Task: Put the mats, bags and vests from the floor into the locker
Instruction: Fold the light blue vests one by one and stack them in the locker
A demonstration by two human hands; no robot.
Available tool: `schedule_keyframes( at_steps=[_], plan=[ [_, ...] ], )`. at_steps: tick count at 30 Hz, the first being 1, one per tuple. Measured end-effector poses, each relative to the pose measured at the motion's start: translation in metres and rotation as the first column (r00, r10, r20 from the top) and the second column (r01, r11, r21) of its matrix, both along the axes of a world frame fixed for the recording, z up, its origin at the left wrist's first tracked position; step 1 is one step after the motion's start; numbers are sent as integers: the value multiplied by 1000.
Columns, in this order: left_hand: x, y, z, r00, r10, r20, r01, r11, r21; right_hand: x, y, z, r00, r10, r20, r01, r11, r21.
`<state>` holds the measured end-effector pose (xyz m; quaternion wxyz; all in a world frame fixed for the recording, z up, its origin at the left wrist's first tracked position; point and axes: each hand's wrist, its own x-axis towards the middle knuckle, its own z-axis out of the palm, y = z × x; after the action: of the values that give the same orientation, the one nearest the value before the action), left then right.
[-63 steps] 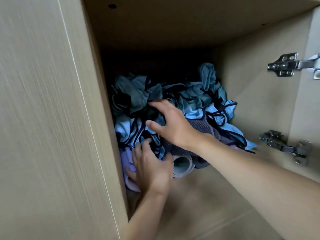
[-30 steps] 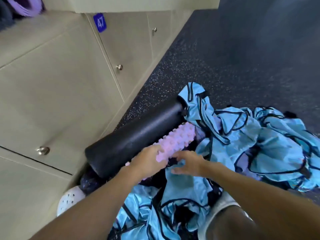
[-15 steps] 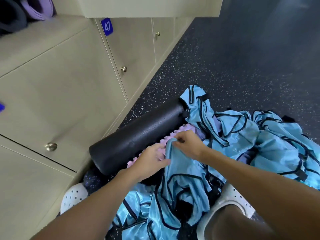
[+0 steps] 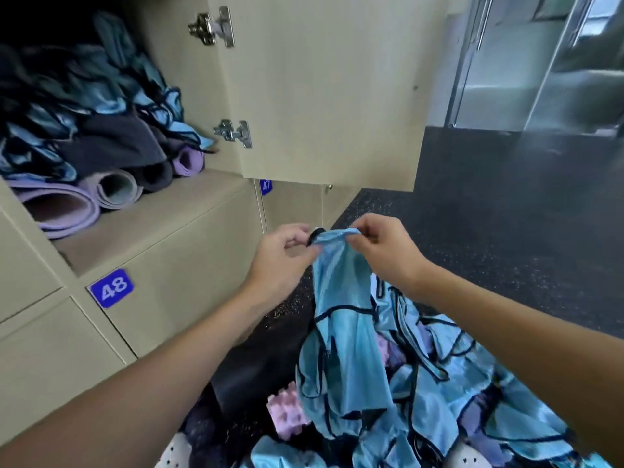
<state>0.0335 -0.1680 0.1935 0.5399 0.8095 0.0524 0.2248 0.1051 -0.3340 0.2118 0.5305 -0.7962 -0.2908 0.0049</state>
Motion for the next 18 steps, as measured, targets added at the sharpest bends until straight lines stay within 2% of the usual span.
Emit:
schedule_keyframes(
  at_steps=[4, 9, 11, 14, 16, 18],
  plan=[
    [-14, 1, 49, 995, -18, 99, 18, 1000, 4, -15, 5, 25, 1000, 27, -14, -26, 999, 41],
    [-23, -4, 53, 988, -57, 143, 68, 995, -75, -41, 24, 33, 989, 106, -104, -77, 966, 248],
    [-23, -4, 57, 982, -27, 189, 47, 994, -99, -46, 32, 30, 982, 139, -127, -98, 954, 285],
    [-19, 1, 62, 965, 60, 255, -19, 987, -161, -48, 39, 27, 981, 101, -165, -46, 951, 305],
    [-19, 3, 57, 971, 53, 232, -21, 991, -135, -46, 42, 27, 979, 86, -184, -18, 940, 341],
    [-21, 8, 47, 995, 6, 96, 7, 992, -127, -44, 43, 31, 977, 81, -199, 2, 922, 387]
  ],
)
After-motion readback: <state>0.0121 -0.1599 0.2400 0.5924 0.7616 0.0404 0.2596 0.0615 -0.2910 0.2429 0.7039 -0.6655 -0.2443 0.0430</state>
